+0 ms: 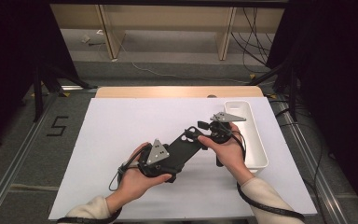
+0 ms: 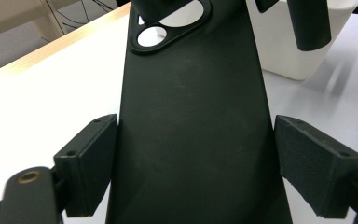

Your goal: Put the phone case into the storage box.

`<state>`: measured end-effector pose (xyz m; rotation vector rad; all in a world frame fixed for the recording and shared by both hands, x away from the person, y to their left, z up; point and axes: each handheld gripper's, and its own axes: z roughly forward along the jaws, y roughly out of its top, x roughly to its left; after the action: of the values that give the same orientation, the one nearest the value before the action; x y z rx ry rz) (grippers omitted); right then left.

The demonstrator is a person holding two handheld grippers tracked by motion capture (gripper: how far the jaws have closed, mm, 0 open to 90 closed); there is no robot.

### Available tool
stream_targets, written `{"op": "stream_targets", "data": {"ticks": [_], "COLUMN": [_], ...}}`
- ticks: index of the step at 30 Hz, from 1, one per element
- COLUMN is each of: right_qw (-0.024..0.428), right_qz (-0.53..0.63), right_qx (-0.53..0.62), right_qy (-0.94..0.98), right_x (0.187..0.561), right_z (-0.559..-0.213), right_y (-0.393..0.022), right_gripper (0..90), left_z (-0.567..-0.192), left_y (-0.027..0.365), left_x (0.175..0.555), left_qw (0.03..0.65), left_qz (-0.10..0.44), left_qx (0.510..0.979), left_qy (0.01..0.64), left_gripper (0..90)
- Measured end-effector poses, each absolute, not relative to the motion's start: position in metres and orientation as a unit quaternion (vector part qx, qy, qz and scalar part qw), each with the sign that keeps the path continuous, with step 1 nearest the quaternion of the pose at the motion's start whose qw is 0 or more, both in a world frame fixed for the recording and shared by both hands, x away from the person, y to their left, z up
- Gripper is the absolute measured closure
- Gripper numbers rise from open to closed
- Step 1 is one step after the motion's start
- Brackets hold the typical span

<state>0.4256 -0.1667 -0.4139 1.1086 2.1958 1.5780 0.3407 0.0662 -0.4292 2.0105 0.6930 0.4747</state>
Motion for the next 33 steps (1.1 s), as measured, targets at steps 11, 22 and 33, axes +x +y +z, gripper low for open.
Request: {"op": "stream_targets", "data": {"ticks": [11, 22, 33], "right_qw": [0.071, 0.051, 0.045], "right_qz": [0.534, 0.534, 0.564], "right_qx": [0.381, 0.39, 0.37], "right_qy": [0.751, 0.748, 0.737], "right_x": [0.426, 0.427, 0.425], "right_z": [-0.419, -0.417, -0.407], "right_y": [-0.165, -0.169, -0.172], "right_gripper": [38.2, 50.7, 68.9], "left_z": [-0.431, -0.438, -0.444], "left_y": [0.065, 0.063, 0.062], "left_x": [0.341, 0.344, 0.348], "left_qw": [0.464, 0.459, 0.451], "left_qz": [0.192, 0.182, 0.19], "left_qx": [0.818, 0.823, 0.829], "left_qy": [0.281, 0.281, 0.271], "left_gripper": [16.2, 15.1, 14.1]}}
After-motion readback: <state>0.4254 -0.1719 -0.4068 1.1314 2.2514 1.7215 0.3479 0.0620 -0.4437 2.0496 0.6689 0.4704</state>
